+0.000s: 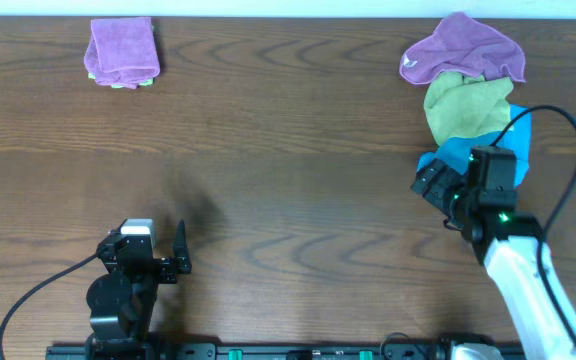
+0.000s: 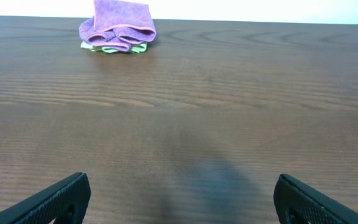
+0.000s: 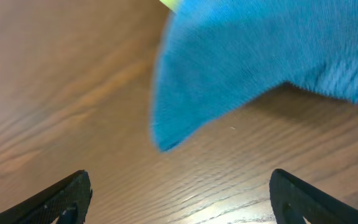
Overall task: Fold the cloth
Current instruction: 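Reach the right gripper to the blue cloth in the right pile and grasp it, then lift the blue cloth with the right gripper and drag it to table center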
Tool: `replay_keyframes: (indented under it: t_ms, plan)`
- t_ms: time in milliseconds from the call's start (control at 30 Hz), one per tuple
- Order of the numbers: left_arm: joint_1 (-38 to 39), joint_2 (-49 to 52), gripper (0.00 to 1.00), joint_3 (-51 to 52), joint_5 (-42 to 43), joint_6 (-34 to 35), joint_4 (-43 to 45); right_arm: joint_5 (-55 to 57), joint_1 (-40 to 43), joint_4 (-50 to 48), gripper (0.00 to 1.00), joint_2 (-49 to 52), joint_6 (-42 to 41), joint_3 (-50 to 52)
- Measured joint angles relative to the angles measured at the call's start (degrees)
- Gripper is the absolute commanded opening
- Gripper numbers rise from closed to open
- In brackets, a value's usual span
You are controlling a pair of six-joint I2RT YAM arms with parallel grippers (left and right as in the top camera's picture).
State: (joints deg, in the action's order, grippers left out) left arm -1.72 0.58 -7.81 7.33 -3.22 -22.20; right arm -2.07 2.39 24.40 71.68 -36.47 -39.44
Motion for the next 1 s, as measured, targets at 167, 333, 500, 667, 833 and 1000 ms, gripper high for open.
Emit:
replay_keyframes:
  t_ms: [167,333,500,667,833,1000]
  plan:
    - [0.00,0.02,0.95,0.00,0.00,0.00,0.00,-3.65,6.29,-4.46,0.87,9.20,-2.54,0.00]
    - [0.00,0.00,0.95,-0.02,0.00,0.00,0.00,-5.99,13.18,-5.29,0.90,10.03,-2.89,0.00]
    - [0.00,0.00,0.95,0.00,0.00,0.00,0.00,-8.04,15.13,-9.62,0.91,10.03,-2.47,-0.04]
    - [0.00,0.00,0.95,-0.02,0.00,0.00,0.00,-10.67,15.17,-14.47,0.92,10.03,-2.23,-0.04]
    - [0.00,0.00,0.95,0.00,0.00,0.00,0.00,-15.54,15.17,-18.08,0.93,10.84,-2.08,-0.04]
    - [0.00,0.00,0.95,0.00,0.00,0.00,0.00,-18.58,14.95,-18.03,0.70,11.63,-0.55,-0.04]
